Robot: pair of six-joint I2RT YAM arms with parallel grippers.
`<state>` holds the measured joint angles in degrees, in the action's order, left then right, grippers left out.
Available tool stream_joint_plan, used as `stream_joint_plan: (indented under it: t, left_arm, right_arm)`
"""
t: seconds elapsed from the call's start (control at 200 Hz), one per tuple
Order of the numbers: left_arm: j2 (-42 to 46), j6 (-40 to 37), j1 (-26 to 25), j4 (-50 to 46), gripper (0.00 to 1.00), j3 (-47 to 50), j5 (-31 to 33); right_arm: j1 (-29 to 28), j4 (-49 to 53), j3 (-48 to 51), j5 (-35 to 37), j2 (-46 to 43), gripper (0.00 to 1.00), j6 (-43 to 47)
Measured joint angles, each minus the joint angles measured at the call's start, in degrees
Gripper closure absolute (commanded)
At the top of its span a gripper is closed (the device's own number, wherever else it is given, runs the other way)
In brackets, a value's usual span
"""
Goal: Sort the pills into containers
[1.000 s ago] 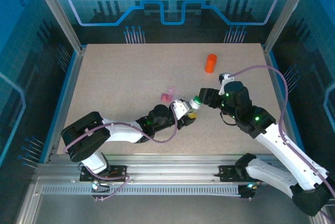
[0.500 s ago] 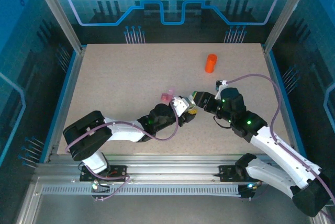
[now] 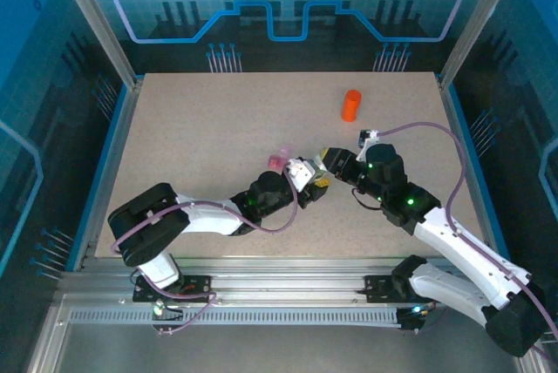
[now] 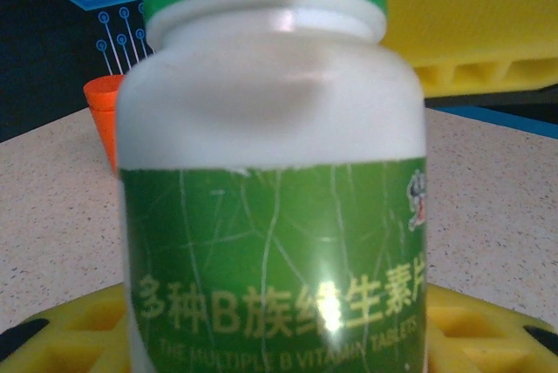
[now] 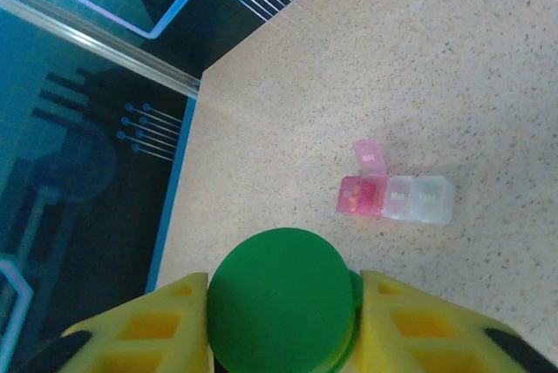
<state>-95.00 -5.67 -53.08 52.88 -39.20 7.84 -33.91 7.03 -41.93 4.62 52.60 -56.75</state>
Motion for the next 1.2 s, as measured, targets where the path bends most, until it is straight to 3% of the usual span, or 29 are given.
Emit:
stream_joint_plan:
  t: [0.175, 0.48, 0.555, 0.625, 0.941, 1.201]
  left_arm:
    - [-0.6, 1.7, 0.6, 0.0, 1.00, 0.0, 1.6]
    - [-0.9, 3.1, 1.2, 0.1, 1.00, 0.0, -7.6]
    - [-0.9, 2.8, 0.9, 0.2, 1.00, 0.1, -9.5]
    - [-0.9, 2.7, 0.3, 0.1, 1.00, 0.3, -9.8]
    - [-0.9, 2.3, -0.3, 1.7, 1.00, 0.3, -4.3]
    - [-0.9, 2.4, -0.3, 3.0, 1.00, 0.3, -3.1]
  right_arm:
    - [-0.8, -0.7, 0.0, 3.1, -0.3, 1.00, -1.7]
    - [-0.7, -11.1, 4.5, 4.3, -1.5, 1.00, 0.0]
    - [-0.5, -11.8, 4.5, 3.9, -1.5, 0.66, 0.3]
    - [-0.5, -11.1, 4.3, 3.7, -1.7, 0.55, 0.5]
    - [-0.9, 3.7, -1.8, 3.5, -2.0, 0.35, 1.3]
    - [-1.3, 7.1, -2.4, 2.5, -0.8, 0.41, 2.0]
